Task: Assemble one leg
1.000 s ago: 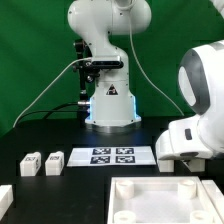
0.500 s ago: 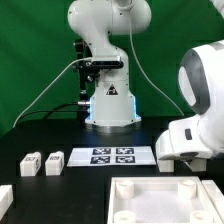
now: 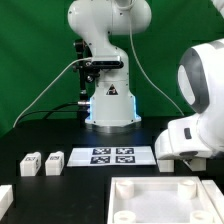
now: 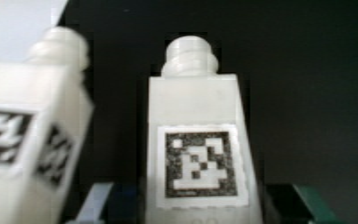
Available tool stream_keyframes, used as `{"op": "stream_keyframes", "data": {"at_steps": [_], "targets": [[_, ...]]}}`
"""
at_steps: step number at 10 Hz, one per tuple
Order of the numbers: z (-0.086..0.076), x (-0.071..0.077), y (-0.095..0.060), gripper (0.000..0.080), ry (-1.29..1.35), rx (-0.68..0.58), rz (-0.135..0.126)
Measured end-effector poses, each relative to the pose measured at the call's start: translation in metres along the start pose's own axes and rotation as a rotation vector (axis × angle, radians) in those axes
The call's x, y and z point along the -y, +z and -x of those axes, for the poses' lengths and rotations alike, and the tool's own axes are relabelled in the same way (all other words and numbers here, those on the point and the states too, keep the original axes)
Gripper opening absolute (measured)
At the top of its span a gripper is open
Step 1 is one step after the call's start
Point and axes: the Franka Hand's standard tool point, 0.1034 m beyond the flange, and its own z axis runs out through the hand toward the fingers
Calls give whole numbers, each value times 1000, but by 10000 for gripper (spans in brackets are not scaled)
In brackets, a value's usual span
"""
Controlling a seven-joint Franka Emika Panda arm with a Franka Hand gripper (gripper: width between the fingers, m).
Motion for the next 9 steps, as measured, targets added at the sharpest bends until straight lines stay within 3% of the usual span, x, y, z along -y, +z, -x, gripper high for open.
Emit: {"op": "stream_keyframes", "data": {"at_steps": [1, 2, 3, 4, 6, 8, 9], "targets": [[10, -9, -21, 294, -11, -4, -7], [9, -12, -35, 294, -27, -40, -11], [5, -17, -59, 293, -48, -158, -16], [15, -28, -83, 293, -55, -252, -20], [10, -36, -127, 293, -52, -513, -27], [20, -38, -152, 294, -47, -721, -22], [16, -39, -153, 294, -47, -850, -21]]}}
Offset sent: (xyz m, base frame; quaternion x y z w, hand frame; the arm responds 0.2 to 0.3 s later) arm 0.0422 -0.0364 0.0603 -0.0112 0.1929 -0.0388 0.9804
